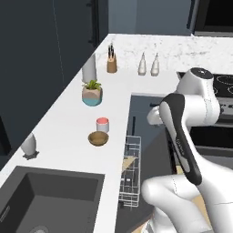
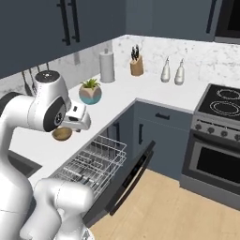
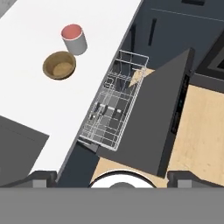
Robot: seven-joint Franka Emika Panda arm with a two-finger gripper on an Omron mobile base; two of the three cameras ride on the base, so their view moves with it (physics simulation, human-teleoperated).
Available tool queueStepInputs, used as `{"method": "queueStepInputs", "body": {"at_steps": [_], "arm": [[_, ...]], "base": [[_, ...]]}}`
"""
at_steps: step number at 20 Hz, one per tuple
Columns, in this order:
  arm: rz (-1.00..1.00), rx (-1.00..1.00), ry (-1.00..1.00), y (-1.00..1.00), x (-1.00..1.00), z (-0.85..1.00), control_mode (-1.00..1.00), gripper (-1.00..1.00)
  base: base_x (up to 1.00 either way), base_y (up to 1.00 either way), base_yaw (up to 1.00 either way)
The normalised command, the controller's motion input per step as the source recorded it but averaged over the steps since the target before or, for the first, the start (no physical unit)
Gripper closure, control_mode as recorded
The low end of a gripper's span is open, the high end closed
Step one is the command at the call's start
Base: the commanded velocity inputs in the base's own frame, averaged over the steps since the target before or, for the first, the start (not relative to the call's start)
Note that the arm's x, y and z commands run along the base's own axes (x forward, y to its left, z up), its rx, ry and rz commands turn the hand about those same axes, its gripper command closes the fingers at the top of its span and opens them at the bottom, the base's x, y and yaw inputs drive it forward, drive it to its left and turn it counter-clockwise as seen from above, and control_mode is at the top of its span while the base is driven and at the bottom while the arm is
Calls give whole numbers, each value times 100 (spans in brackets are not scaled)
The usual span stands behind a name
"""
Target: Pick up the cup and bowl from the counter, place them in the dishwasher, and close the dishwasher door.
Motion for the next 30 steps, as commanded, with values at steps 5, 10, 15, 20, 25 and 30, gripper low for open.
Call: {"method": "queueStepInputs", "body": {"at_steps": [5, 10, 15, 20, 25, 30], "arm": [[0, 0, 0, 0, 0, 0, 100, -100], [0, 0, 0, 0, 0, 0, 100, -100], [3, 3, 0, 1, 12, -4, -100, -100], [24, 25, 1, 2, 81, -38, -100, -100], [15, 18, 0, 8, 100, -48, -100, -100], [1, 1, 6, 12, 100, -20, -100, -100]], "base": [[1, 0, 27], [20, 0, 26], [40, 3, 9], [0, 0, 0], [0, 0, 0], [0, 0, 0]]}}
